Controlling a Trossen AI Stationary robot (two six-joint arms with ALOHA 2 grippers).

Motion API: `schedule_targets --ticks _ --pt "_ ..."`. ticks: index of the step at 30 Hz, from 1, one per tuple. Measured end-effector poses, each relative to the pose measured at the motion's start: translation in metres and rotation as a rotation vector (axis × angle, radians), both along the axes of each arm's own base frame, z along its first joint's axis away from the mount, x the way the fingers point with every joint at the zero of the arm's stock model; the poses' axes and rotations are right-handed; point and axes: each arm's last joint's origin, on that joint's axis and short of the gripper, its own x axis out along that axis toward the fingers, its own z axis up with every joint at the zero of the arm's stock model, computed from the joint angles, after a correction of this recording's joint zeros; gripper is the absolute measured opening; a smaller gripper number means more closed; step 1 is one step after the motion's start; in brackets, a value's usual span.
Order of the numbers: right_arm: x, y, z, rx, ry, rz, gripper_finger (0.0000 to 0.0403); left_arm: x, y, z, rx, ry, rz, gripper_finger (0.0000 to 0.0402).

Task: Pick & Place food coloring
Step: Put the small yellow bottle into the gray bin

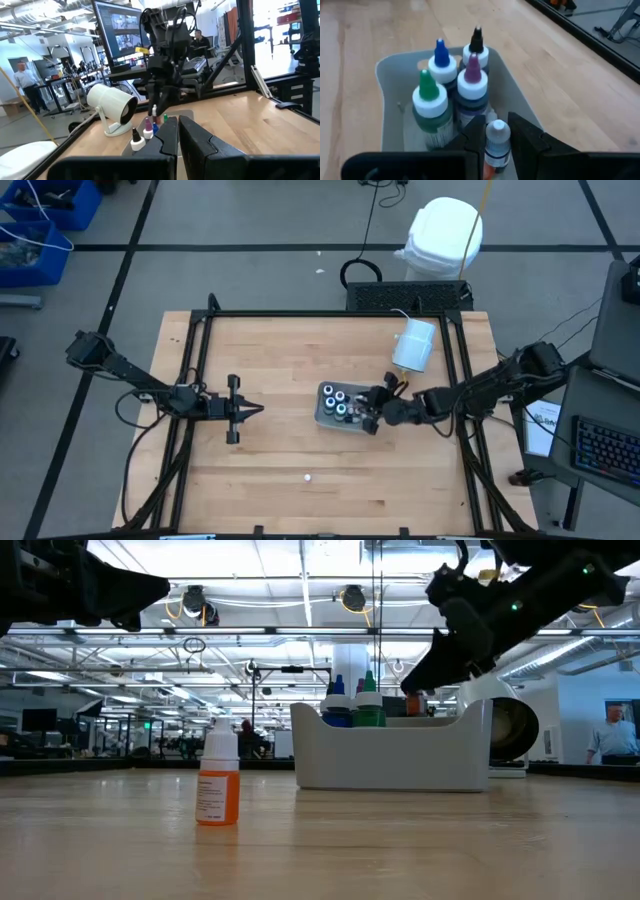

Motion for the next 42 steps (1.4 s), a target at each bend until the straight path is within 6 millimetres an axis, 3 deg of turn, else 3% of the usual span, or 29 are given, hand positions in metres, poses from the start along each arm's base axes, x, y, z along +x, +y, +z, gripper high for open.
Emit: schedule_targets --ticks 8,16,32,42 --pt "0.005 -0.013 0.001 0.041 0.005 0.064 0.0056 0.0 0.0 0.0 0.022 -0.001 0.001 0.0024" --pt "0.006 -0.024 0.0 0.099 -0.009 -0.021 0.0056 0.0 -0.001 0.0 0.029 -0.004 -0.025 0.0024" --pt "0.002 -0.022 -0.006 0.037 0.108 0.079 0.0057 -0.001 -0.001 0.004 -0.01 -0.044 -0.028 0.0024" --pt "0.01 -0.021 -0.025 0.013 0.163 0.089 0.0057 -0.001 -0.001 0.004 -0.008 -0.043 -0.028 0.0024"
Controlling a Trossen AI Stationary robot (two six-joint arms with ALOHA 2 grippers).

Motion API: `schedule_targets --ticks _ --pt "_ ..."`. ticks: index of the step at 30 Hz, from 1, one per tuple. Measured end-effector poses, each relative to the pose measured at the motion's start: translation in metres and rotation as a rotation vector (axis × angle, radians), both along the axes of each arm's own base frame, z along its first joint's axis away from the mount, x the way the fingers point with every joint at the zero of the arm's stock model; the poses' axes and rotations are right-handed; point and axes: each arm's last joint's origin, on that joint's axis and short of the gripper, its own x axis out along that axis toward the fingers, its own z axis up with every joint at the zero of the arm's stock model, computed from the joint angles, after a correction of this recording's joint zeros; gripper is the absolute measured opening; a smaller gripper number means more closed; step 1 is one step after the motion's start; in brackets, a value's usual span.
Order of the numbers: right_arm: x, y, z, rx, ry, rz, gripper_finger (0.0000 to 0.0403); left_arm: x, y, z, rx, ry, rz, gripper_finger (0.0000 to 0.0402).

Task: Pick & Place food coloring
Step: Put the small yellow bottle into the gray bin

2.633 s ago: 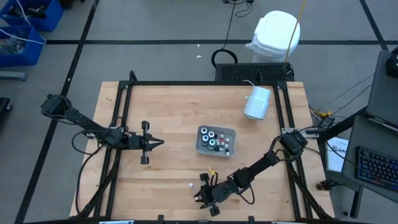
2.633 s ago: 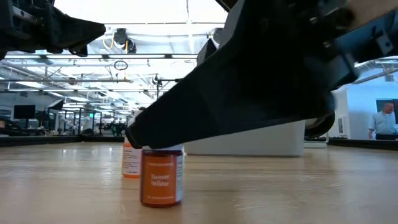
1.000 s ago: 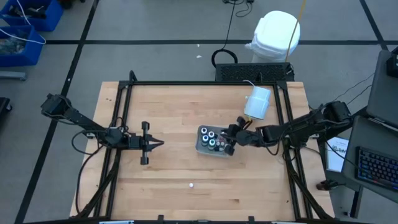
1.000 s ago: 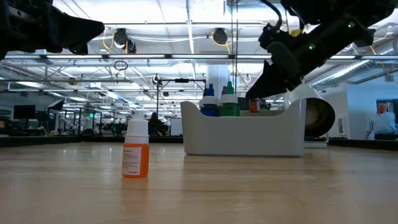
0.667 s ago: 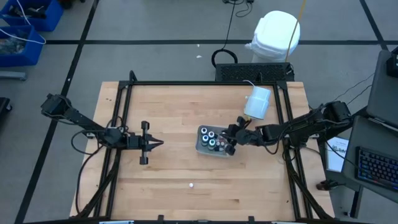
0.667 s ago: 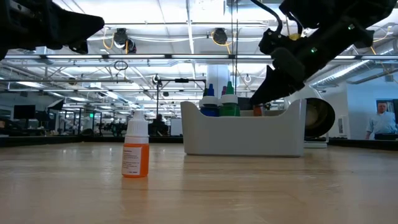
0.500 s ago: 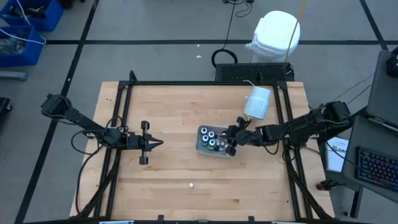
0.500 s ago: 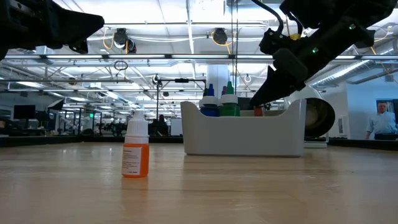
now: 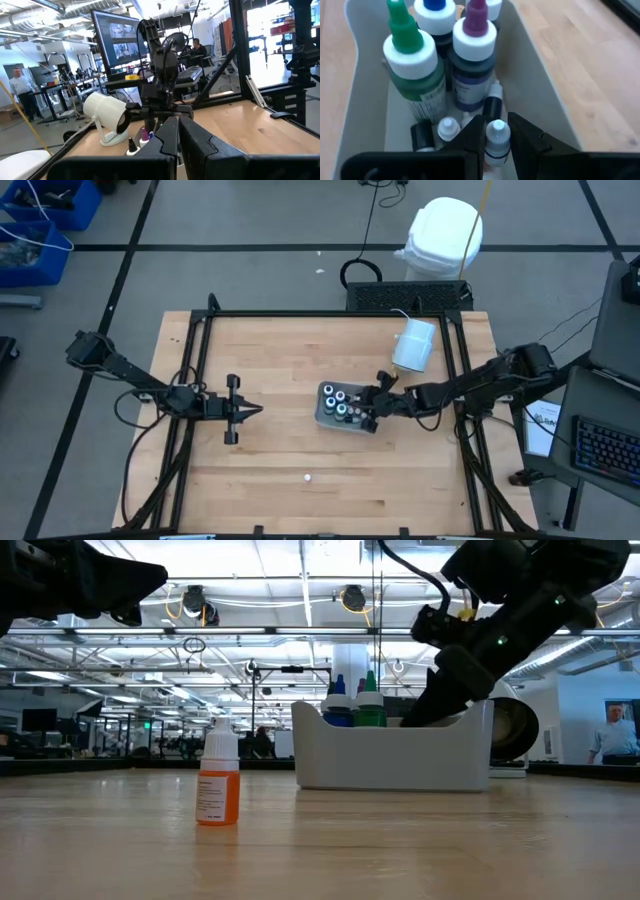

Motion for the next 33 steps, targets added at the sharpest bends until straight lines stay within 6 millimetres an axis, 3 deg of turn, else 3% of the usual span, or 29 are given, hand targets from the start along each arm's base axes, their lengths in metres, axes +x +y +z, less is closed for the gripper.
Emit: schedule_targets --ticks 22,28,33 --pt "0.001 -0.001 0.001 -0.002 -0.02 -0.005 0.009 0.0 0.0 0.0 -0.009 0.001 -0.001 0.0024" --pt "-0.011 0.0 0.04 -0.002 -0.156 0.028 0.009 0.0 0.0 0.0 -0.008 0.001 -0.001 0.0024" --pt "-0.042 0.013 0.087 0.042 -0.328 0.103 0.0076 0.0 0.0 0.0 -0.015 0.002 -0.002 0.0024"
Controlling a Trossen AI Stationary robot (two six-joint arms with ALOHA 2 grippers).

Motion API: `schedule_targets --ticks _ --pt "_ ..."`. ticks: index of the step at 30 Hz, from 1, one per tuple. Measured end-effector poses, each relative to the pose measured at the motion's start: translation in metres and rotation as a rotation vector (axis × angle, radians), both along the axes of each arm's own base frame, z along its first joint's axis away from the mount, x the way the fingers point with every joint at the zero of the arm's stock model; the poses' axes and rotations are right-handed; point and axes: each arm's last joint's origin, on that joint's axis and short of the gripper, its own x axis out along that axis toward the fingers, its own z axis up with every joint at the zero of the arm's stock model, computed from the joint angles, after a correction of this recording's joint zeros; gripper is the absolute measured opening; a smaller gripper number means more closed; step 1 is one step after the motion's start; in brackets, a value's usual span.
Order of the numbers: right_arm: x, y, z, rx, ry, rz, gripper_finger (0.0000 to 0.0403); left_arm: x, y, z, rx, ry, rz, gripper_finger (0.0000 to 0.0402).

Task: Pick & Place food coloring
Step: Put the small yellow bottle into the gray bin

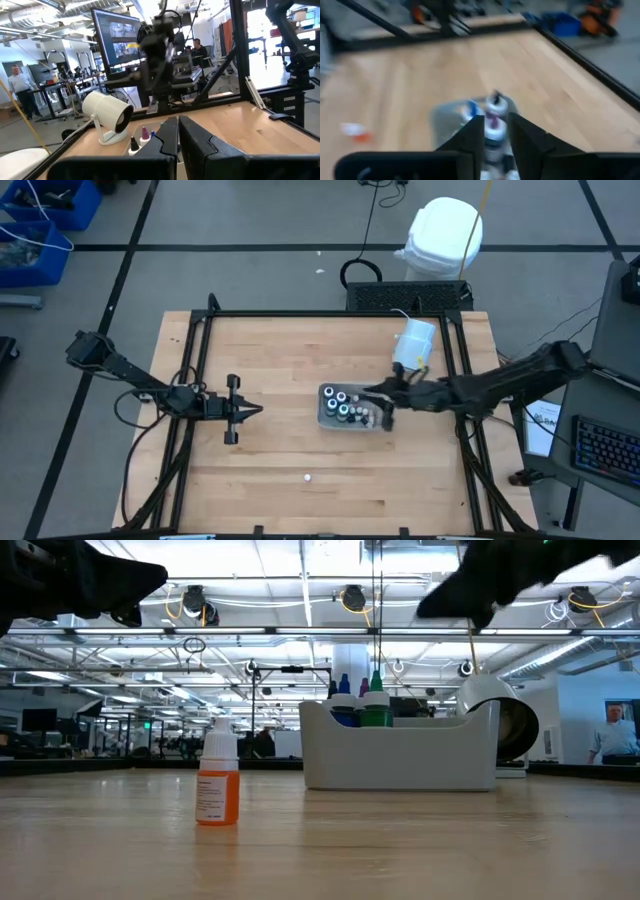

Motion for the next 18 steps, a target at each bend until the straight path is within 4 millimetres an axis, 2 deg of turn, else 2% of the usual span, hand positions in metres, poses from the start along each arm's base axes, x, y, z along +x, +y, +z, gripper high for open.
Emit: schedule_targets --ticks 3,6,11,15,18 --pt "-0.02 0.019 0.015 0.01 -0.049 0.108 0.0042 0.0 0.0 0.0 -0.034 0.001 -0.005 0.0024" --pt "-0.032 0.042 0.013 -0.019 -0.042 0.178 0.0008 0.0 0.001 0.0 -0.041 -0.003 0.017 0.0024" --pt "-0.041 0.066 -0.024 -0.09 -0.014 0.19 0.0008 0.0 0.0 0.001 -0.069 -0.004 -0.011 0.0024" --pt "-0.046 0.067 -0.054 -0.113 -0.032 0.192 0.0002 0.0 -0.001 0.0 -0.129 0.006 -0.049 0.0024" --pt "-0.051 0.061 -0.069 -0.133 -0.059 0.199 0.0003 0.001 -0.002 -0.008 -0.167 0.093 -0.072 0.0024"
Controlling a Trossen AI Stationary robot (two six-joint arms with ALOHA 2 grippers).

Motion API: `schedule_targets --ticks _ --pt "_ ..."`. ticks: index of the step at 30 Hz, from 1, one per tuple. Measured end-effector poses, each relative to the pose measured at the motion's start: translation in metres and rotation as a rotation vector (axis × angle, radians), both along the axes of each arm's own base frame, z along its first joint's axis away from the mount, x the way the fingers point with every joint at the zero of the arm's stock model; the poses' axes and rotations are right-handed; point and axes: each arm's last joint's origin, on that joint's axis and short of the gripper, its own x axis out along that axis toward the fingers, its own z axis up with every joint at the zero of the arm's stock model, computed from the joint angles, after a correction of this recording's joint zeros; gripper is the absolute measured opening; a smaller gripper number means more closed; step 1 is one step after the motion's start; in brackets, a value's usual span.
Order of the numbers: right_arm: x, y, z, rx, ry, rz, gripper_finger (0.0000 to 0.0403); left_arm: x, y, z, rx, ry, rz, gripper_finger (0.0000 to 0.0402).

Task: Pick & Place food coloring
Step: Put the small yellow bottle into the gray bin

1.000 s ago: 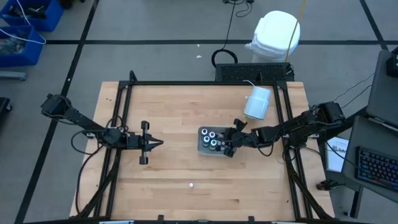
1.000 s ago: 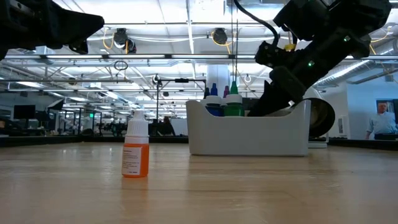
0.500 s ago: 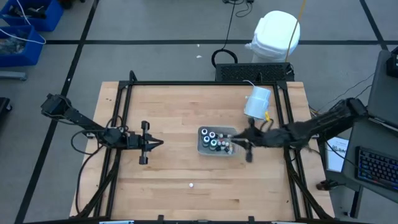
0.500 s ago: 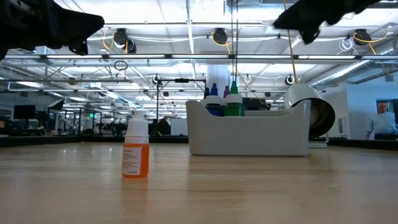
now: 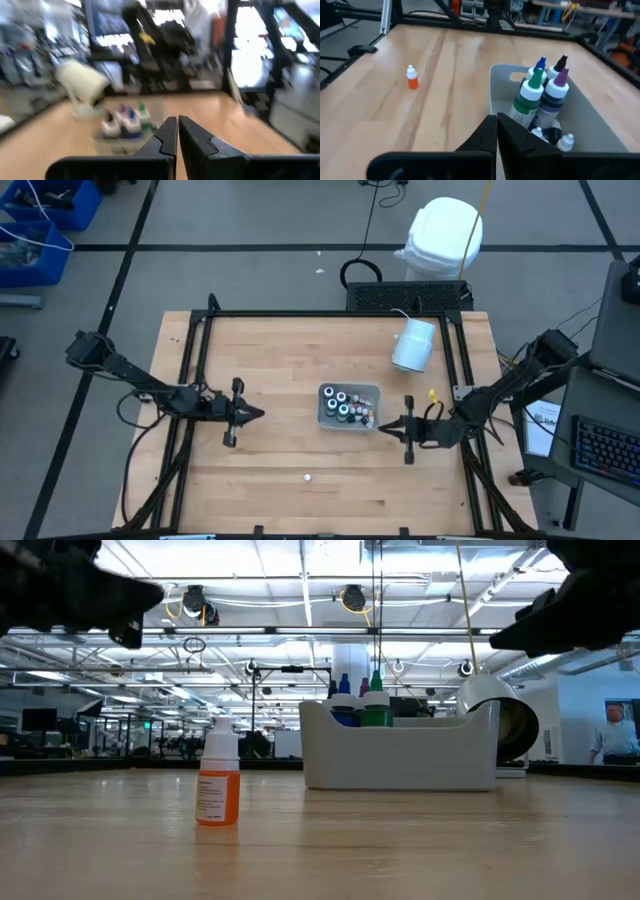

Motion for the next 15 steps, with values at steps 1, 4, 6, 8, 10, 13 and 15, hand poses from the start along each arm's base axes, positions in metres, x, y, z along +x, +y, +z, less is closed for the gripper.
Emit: schedule_targets --ticks 1,4,6,8,10,13,15 --pt "-0.002 -0.002 -0.003 -0.017 -0.008 0.004 0.0002 0.0 -0.001 -0.004 0.006 0.038 -0.026 0.0024" --pt "-0.008 -0.009 -0.006 -0.063 -0.033 0.014 0.0001 0.009 -0.011 -0.004 -0.004 0.167 -0.074 0.0022" --pt "-0.011 -0.013 -0.004 -0.083 -0.051 0.015 0.0002 0.019 -0.023 0.003 0.002 0.251 -0.061 0.0013" --pt "-0.015 -0.016 -0.002 -0.103 -0.067 0.021 0.0001 0.034 -0.039 0.015 0.04 0.325 -0.065 0.0005" --pt "-0.017 -0.017 0.001 -0.107 -0.091 0.02 0.0001 0.049 -0.057 0.026 0.095 0.422 -0.075 0.0007" --pt "-0.02 -0.019 0.006 -0.083 -0.119 0.019 0.0002 0.073 -0.085 0.047 0.152 0.588 -0.089 0.0011" --pt "-0.02 -0.02 0.008 -0.064 -0.133 0.017 0.0001 0.091 -0.103 0.062 0.178 0.678 -0.074 0.0011"
